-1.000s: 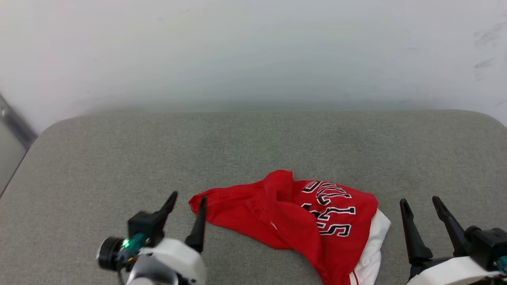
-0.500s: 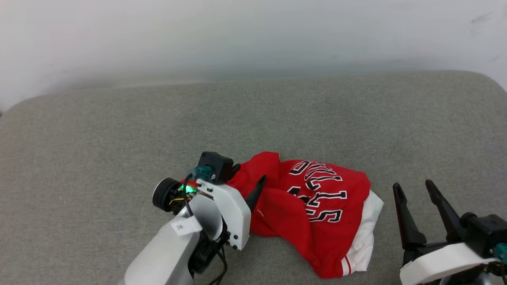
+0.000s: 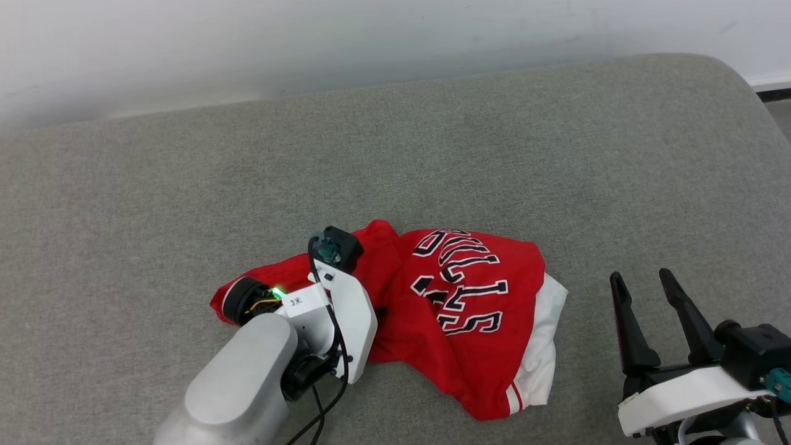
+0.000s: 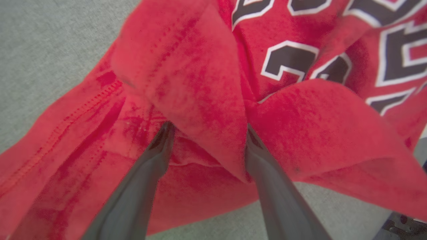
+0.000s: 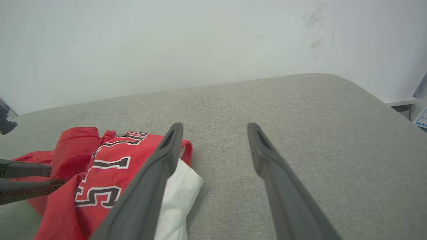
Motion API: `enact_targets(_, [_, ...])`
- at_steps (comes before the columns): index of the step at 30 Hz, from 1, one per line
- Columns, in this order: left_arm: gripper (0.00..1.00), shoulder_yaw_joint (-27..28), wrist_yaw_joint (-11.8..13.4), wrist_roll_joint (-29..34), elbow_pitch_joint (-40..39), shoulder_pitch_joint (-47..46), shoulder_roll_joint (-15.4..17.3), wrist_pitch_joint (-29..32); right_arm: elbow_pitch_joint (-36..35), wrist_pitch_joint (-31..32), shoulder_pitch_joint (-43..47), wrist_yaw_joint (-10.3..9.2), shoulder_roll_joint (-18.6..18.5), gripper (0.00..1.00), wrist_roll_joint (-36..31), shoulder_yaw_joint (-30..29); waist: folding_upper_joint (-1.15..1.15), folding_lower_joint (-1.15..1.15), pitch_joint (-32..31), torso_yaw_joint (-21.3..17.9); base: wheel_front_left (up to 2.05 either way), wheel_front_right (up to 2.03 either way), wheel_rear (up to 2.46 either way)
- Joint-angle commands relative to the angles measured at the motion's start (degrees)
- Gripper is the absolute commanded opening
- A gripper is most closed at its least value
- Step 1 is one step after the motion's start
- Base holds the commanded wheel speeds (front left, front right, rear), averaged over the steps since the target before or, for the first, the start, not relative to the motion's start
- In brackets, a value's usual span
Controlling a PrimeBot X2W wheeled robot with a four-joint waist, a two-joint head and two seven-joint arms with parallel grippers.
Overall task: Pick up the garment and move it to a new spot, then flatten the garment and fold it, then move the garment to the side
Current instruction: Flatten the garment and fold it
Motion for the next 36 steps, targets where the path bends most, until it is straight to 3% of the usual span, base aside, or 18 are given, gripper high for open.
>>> enact_targets(1, [0.0,0.24,-0.15,-0.2,-0.01,-0.89,0.21,-0.21,0.17,-0.33,-0.85,0.0,0.11,1.0,0.34,-0.04,0.0,-0.01,0.08,-0.09,0.0,0.0,0.0])
enact_targets(8, [0.0,1.79,2.04,0.82,-2.91,0.59,2.16,-4.48,1.38,-1.06,-0.76,0.0,0.11,1.0,0.8,-0.65,0.0,-0.01,-0.73,0.85,0.0,0.0,0.0])
enact_targets(15, [0.0,7.07,7.9,0.6,-11.33,6.73,7.46,-9.22,1.2,-0.67,0.55,0.0,0.12,1.0,0.5,-1.64,0.0,-0.01,-3.13,3.47,0.0,0.0,0.0])
enact_targets(20, [0.0,11.93,12.63,-1.34,-16.22,13.35,11.76,-9.18,0.34,0.16,1.37,0.0,0.12,1.0,-0.09,-1.96,0.0,-0.01,-4.45,5.35,0.0,0.0,0.0])
enact_targets(26, [0.0,16.95,16.52,-3.59,-17.29,17.33,13.82,-10.6,-1.55,1.29,0.79,0.0,0.1,1.0,-0.77,-1.84,0.0,-0.01,-3.35,6.18,0.0,0.0,0.0])
enact_targets(29, [0.0,18.76,17.25,-5.06,-15.35,18.19,13.85,-11.4,-2.3,1.54,0.29,0.0,0.11,1.0,-1.18,-1.59,0.0,-0.01,-2.44,5.73,0.0,0.0,0.0])
enact_targets(32, [0.0,18.69,16.31,-6.01,-13.22,18.67,12.81,-12.31,-2.72,1.74,0.19,-0.01,0.1,1.0,-1.29,-1.9,0.0,-0.01,-1.93,5.25,0.0,0.0,0.0])
enact_targets(33, [0.36,18.6,16.15,-6.36,-12.52,18.77,12.26,-12.78,-2.8,1.74,0.21,0.0,0.1,1.0,-1.35,-1.99,0.0,-0.01,-1.83,5.13,0.0,0.0,0.0])
enact_targets(34, [1.0,18.51,15.95,-6.09,-11.99,18.69,11.97,-13.59,-2.86,1.72,0.25,0.0,0.11,1.0,-1.37,-2.05,0.0,-0.01,-1.83,5.05,0.0,0.0,0.0])
enact_targets(36, [1.0,18.52,15.76,-6.31,-11.16,18.74,10.9,-15.4,-2.88,1.78,0.42,0.0,0.11,1.0,-1.34,-2.17,0.0,-0.01,-2.15,4.93,0.0,0.0,0.0])
